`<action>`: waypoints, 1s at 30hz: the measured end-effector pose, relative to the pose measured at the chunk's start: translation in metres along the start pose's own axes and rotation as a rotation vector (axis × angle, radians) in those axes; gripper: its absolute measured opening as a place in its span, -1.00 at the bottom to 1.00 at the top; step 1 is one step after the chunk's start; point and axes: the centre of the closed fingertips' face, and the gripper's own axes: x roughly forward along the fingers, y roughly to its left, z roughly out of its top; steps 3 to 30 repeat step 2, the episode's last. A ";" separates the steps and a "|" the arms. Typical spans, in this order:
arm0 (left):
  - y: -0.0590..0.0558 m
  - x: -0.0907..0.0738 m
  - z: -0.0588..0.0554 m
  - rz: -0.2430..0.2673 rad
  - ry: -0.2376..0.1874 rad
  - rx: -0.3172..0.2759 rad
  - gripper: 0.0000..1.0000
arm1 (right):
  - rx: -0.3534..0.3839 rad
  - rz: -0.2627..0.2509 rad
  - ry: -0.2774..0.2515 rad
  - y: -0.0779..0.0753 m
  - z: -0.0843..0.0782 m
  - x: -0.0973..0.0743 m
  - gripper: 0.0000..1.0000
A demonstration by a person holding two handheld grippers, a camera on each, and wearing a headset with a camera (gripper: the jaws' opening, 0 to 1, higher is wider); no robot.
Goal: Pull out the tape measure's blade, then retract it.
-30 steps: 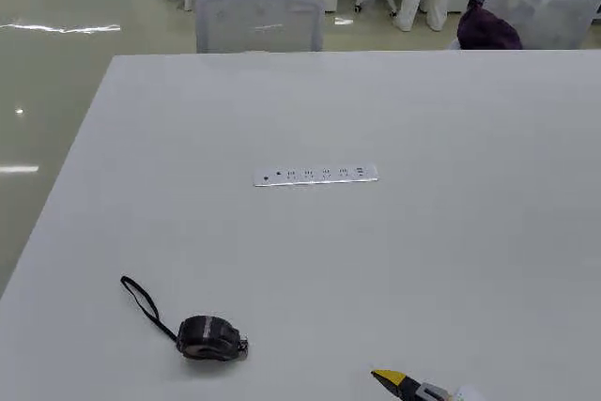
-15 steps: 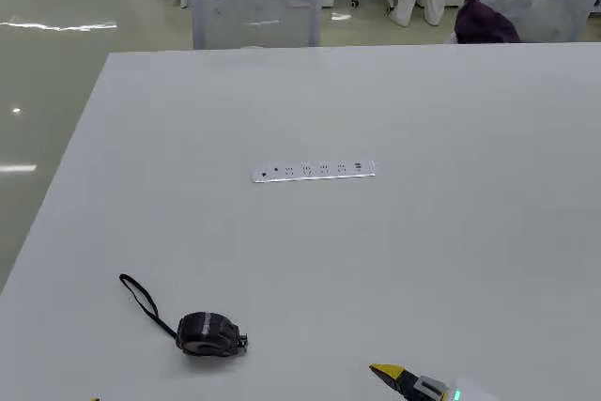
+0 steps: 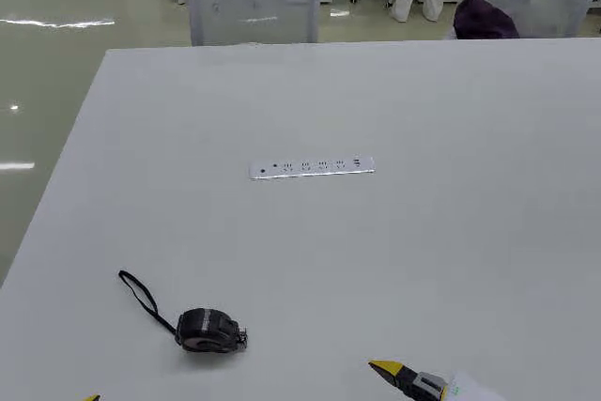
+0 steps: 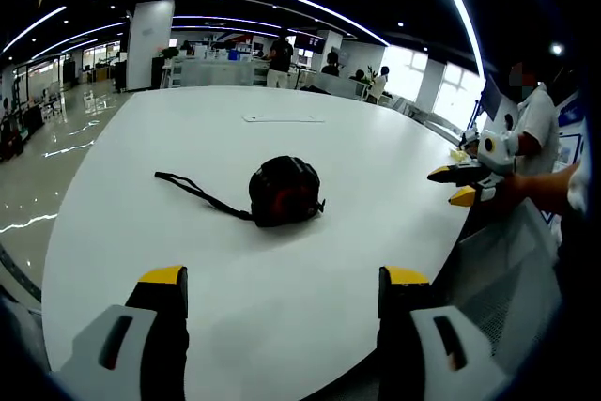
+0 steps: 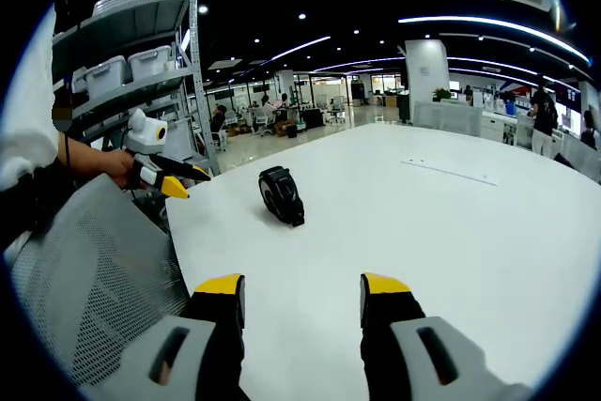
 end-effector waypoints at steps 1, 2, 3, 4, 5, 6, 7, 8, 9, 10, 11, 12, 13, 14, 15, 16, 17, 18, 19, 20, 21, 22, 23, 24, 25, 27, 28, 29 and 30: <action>0.000 0.000 0.000 0.000 -0.001 -0.001 0.64 | 0.000 0.000 0.000 0.000 0.000 0.000 -0.02; 0.000 0.000 0.000 0.000 -0.001 -0.001 0.64 | 0.000 0.000 0.000 0.000 0.000 0.000 -0.02; 0.000 0.000 0.000 0.000 -0.001 -0.001 0.64 | 0.000 0.000 0.000 0.000 0.000 0.000 -0.02; 0.000 0.000 0.000 0.000 -0.001 -0.001 0.64 | 0.000 0.000 0.000 0.000 0.000 0.000 -0.02; 0.000 0.000 0.000 0.000 -0.001 -0.001 0.64 | 0.000 0.000 0.000 0.000 0.000 0.000 -0.02; 0.000 0.000 0.000 0.000 -0.001 -0.001 0.64 | 0.000 0.000 0.000 0.000 0.000 0.000 -0.02; 0.000 0.000 0.000 0.000 -0.001 -0.001 0.64 | 0.000 0.000 0.000 0.000 0.000 0.000 -0.02; 0.000 0.000 0.000 0.000 -0.001 -0.001 0.64 | 0.000 0.000 0.000 0.000 0.000 0.000 -0.02; 0.000 0.000 0.000 0.000 -0.001 -0.001 0.64 | 0.000 0.000 0.000 0.000 0.000 0.000 -0.02; 0.000 0.000 0.000 0.000 -0.001 -0.001 0.64 | 0.000 0.000 0.000 0.000 0.000 0.000 -0.02; 0.000 0.000 0.000 0.000 -0.001 -0.001 0.64 | 0.000 0.000 0.000 0.000 0.000 0.000 -0.02; 0.000 0.000 0.000 0.000 -0.001 -0.001 0.64 | 0.000 0.000 0.000 0.000 0.000 0.000 -0.02; 0.000 0.000 0.000 0.000 -0.001 -0.001 0.64 | 0.000 0.000 0.000 0.000 0.000 0.000 -0.02; 0.000 0.000 0.000 0.000 -0.001 -0.001 0.64 | 0.000 0.000 0.000 0.000 0.000 0.000 -0.02; 0.000 0.000 0.000 0.000 -0.001 -0.001 0.64 | 0.000 0.000 0.000 0.000 0.000 0.000 -0.02; 0.000 0.000 0.000 0.000 -0.001 -0.001 0.64 | 0.000 0.000 0.000 0.000 0.000 0.000 -0.02; 0.000 0.000 0.000 0.000 -0.001 -0.001 0.64 | 0.000 0.000 0.000 0.000 0.000 0.000 -0.02; 0.000 0.000 0.000 0.000 -0.001 -0.001 0.64 | 0.000 0.000 0.000 0.000 0.000 0.000 -0.02; 0.000 0.000 0.000 0.000 -0.001 -0.001 0.64 | 0.000 0.000 0.000 0.000 0.000 0.000 -0.02; 0.000 0.000 0.000 0.000 -0.001 -0.001 0.64 | 0.000 0.000 0.000 0.000 0.000 0.000 -0.02; 0.000 0.000 0.000 0.000 -0.001 -0.001 0.64 | 0.000 0.000 0.000 0.000 0.000 0.000 -0.02; 0.000 0.000 0.000 0.000 -0.001 -0.001 0.64 | 0.000 0.000 0.000 0.000 0.000 0.000 -0.02; 0.000 0.000 0.000 0.000 -0.001 -0.001 0.64 | 0.000 0.000 0.000 0.000 0.000 0.000 -0.02; 0.000 0.000 0.000 0.000 -0.001 -0.001 0.64 | 0.000 0.000 0.000 0.000 0.000 0.000 -0.02; 0.000 0.000 0.000 0.000 -0.001 -0.001 0.64 | 0.000 0.000 0.000 0.000 0.000 0.000 -0.02; 0.000 0.000 0.000 0.000 -0.001 -0.001 0.64 | 0.000 0.000 0.000 0.000 0.000 0.000 -0.02; 0.000 0.000 0.000 0.000 -0.001 -0.001 0.64 | 0.000 0.000 0.000 0.000 0.000 0.000 -0.02; 0.000 0.000 0.000 0.000 -0.001 -0.001 0.64 | 0.000 0.000 0.000 0.000 0.000 0.000 -0.02; 0.000 0.000 0.000 0.000 -0.001 -0.001 0.64 | 0.000 0.000 0.000 0.000 0.000 0.000 -0.02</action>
